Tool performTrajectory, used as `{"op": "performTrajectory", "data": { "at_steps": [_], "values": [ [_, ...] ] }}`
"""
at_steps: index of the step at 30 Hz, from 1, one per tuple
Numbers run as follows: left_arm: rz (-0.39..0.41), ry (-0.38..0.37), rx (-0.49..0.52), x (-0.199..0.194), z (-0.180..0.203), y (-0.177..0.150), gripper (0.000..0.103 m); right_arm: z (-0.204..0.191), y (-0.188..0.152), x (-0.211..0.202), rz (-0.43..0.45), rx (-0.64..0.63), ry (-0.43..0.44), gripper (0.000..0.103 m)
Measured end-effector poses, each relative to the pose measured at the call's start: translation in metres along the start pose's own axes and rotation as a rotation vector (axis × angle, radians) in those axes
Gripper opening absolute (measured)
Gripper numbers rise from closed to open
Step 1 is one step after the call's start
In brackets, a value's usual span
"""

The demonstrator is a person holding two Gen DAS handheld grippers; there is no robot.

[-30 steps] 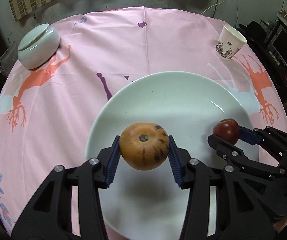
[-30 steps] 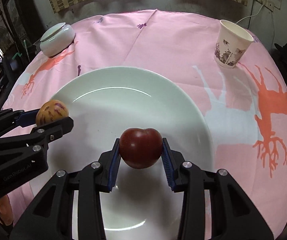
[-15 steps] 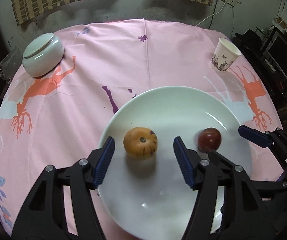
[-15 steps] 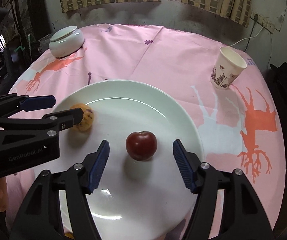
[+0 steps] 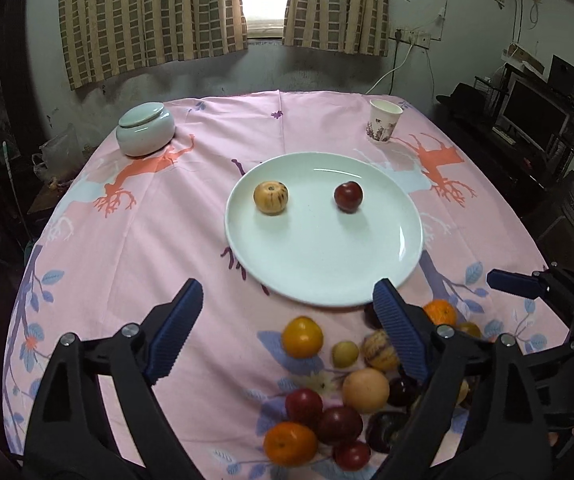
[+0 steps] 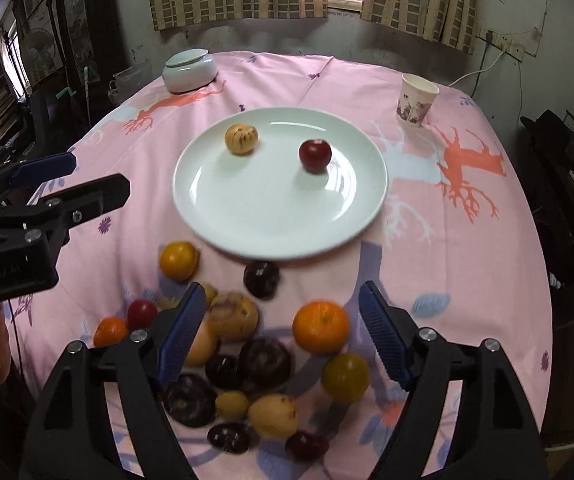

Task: Organize fruits
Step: 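Withdraw both open grippers from the plate back to the fruit cluster, then grasp the tangerine with the left gripper while the right gripper grasps a red cherry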

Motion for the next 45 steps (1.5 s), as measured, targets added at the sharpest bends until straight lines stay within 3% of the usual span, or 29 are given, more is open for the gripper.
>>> {"op": "performTrajectory", "data": {
  "at_steps": [5, 8, 12, 17, 21, 23, 24, 25, 27, 32, 33, 34, 37, 42, 45],
  "values": [
    [0.011, 0.011, 0.004, -0.018, 0.005, -0.038, 0.093, -0.015, -0.056, -0.024, 0.045, 0.034, -0.019, 0.079],
    [-0.014, 0.007, -0.003, -0.02, 0.002, -0.063, 0.095, -0.016, -0.084, -0.035, 0.081, 0.063, -0.063, 0.097],
    [-0.04, 0.007, -0.008, -0.019, -0.008, -0.099, 0.1, -0.006, -0.116, -0.047, 0.108, 0.123, -0.063, 0.098],
    [-0.126, -0.004, -0.085, -0.005, -0.029, -0.132, 0.1, 0.004, -0.129, -0.047, 0.091, 0.173, -0.03, 0.098],
    [-0.14, 0.007, -0.144, -0.002, -0.044, -0.14, 0.1, 0.005, -0.128, -0.038, 0.103, 0.17, -0.047, 0.098],
    [-0.149, 0.002, -0.17, 0.0, -0.048, -0.141, 0.1, 0.009, -0.129, -0.029, 0.101, 0.165, -0.083, 0.092],
    [-0.155, 0.005, -0.175, 0.0, -0.049, -0.142, 0.1, 0.011, -0.129, -0.025, 0.09, 0.169, -0.095, 0.073],
    [-0.16, 0.009, -0.177, 0.001, -0.049, -0.142, 0.1, 0.015, -0.129, -0.018, 0.07, 0.183, -0.091, 0.06],
    [-0.166, 0.014, -0.175, 0.002, -0.049, -0.143, 0.1, 0.022, -0.13, -0.009, 0.043, 0.219, -0.055, 0.049],
    [-0.184, 0.015, -0.146, 0.004, -0.044, -0.148, 0.1, 0.027, -0.128, 0.01, 0.006, 0.216, -0.059, 0.046],
    [-0.189, 0.015, -0.142, 0.005, -0.044, -0.149, 0.1, 0.028, -0.127, 0.014, 0.0, 0.212, -0.058, 0.037],
    [-0.193, 0.016, -0.14, 0.005, -0.043, -0.15, 0.1, 0.026, -0.127, 0.017, 0.006, 0.198, -0.056, 0.034],
    [-0.206, 0.02, -0.137, 0.008, -0.043, -0.151, 0.1, 0.02, -0.124, 0.016, 0.001, 0.172, -0.077, 0.033],
    [-0.208, 0.06, -0.113, 0.014, -0.043, -0.149, 0.1, 0.01, -0.125, -0.004, 0.036, 0.168, -0.04, 0.033],
    [-0.237, 0.025, -0.103, 0.022, -0.037, -0.151, 0.1, 0.011, -0.127, -0.009, 0.037, 0.178, -0.037, 0.033]
  ]
}}
Point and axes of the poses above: each gripper's, at about its wrist camera, not at the fingertips, and x roughly the way its jaws point, z to its right, y to its top, the point moved 3 cm from there along x, roughly the way its jaws point, and after that the axes turned 3 degrees about y, right-handed, at the moved point
